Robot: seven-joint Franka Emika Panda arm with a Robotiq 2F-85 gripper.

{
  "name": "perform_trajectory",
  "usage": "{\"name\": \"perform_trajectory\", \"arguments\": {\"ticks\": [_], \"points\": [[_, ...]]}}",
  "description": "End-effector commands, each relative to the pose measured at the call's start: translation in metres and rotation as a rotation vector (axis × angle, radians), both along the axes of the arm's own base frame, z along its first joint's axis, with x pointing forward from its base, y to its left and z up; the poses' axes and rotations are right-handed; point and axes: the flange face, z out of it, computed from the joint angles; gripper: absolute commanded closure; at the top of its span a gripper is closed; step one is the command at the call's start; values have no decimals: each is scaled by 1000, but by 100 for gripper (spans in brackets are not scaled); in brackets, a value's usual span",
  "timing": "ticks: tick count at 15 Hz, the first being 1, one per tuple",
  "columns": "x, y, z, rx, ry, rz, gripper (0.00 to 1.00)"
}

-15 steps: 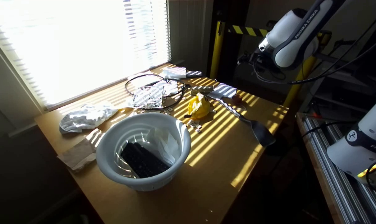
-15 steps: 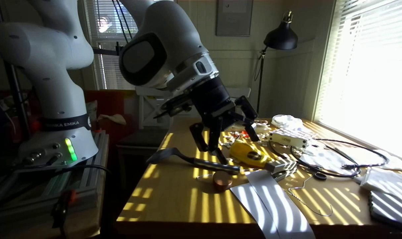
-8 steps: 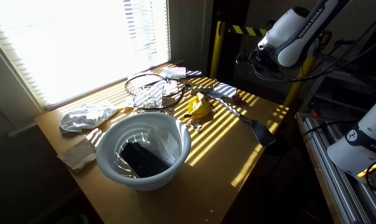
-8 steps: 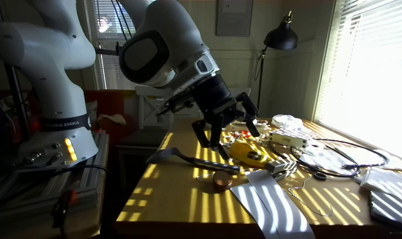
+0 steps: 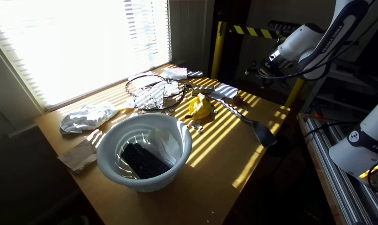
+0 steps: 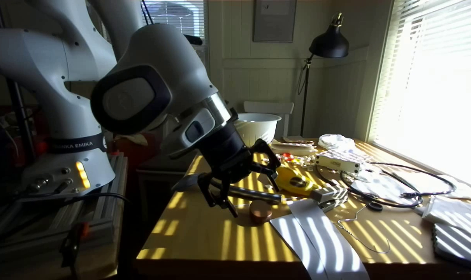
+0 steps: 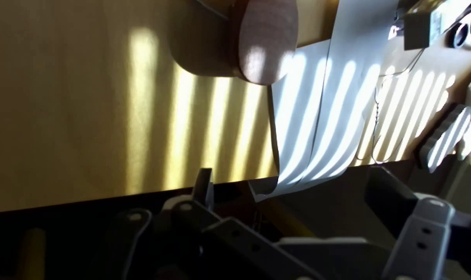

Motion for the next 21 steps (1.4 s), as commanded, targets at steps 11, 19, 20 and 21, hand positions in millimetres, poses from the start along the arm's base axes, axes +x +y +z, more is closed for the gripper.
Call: {"name": "perform_trajectory", "arguments": {"ticks": [11, 19, 20, 21], "points": [[-57, -71, 14, 18, -140, -102, 0], [-63, -102, -15, 68, -189, -187, 0], [-63, -107, -17, 70, -198, -194, 0], [-61, -110, -20, 77, -205, -196, 0]]}}
